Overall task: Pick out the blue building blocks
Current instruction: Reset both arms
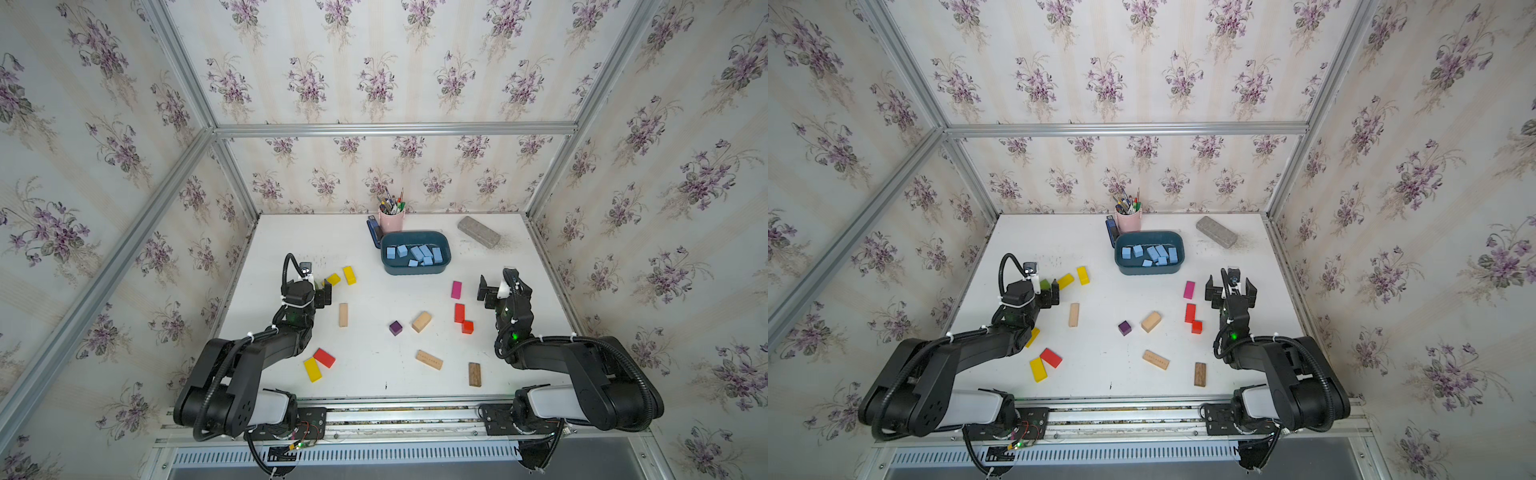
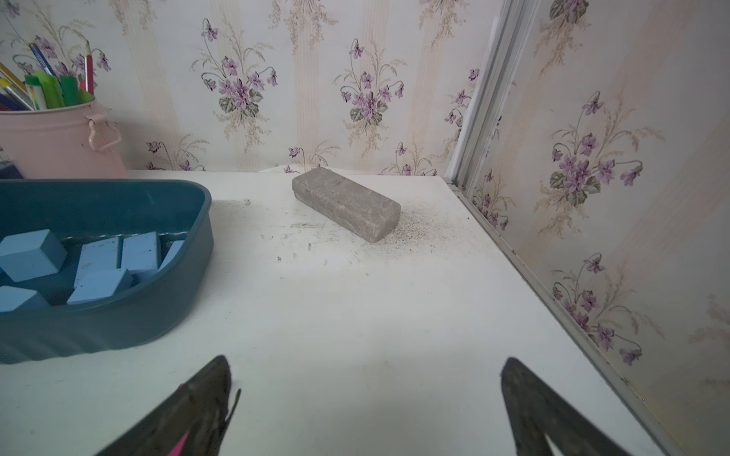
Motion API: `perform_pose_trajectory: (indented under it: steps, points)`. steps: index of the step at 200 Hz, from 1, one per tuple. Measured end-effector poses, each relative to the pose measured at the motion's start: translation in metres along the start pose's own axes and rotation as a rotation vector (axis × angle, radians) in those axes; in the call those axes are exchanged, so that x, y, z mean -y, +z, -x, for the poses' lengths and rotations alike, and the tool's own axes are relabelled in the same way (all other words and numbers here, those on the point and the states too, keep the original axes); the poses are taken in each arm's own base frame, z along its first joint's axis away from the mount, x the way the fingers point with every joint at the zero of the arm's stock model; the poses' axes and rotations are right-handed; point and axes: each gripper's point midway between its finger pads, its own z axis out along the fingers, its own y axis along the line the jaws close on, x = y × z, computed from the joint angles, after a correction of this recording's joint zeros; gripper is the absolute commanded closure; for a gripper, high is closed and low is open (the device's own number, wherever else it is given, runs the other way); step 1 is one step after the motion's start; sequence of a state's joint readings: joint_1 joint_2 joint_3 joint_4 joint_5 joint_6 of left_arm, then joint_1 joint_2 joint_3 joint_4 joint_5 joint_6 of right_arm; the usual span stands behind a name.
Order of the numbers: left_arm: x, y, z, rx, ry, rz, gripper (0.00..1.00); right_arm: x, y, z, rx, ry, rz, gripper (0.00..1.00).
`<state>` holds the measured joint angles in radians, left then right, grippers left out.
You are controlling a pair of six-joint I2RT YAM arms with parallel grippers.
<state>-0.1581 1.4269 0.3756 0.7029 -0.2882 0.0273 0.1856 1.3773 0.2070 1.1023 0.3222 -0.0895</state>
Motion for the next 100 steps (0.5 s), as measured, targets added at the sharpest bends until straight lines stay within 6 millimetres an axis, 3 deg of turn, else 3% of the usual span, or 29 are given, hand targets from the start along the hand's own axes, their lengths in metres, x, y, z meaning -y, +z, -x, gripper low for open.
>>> perform_pose_trajectory:
  steps: [18, 45, 68, 100]
  points:
    - [0.003, 0.012, -0.012, -0.036, 0.000, -0.023, 0.01, 0.000, 0.004, -0.001, 0.013, 0.021, 0.043, 0.00]
    - [0.005, 0.017, 0.000, -0.005, -0.016, -0.055, 0.01, 0.008, 0.001, -0.038, -0.058, 0.044, 0.046, 0.00]
    - [0.007, 0.018, 0.002, -0.005, -0.019, -0.076, 0.01, 0.002, 0.009, -0.016, 0.014, 0.077, 0.089, 0.00]
    - [0.009, 0.017, 0.002, -0.004, -0.019, -0.091, 0.01, 0.005, 0.017, -0.011, 0.010, 0.092, 0.075, 0.00]
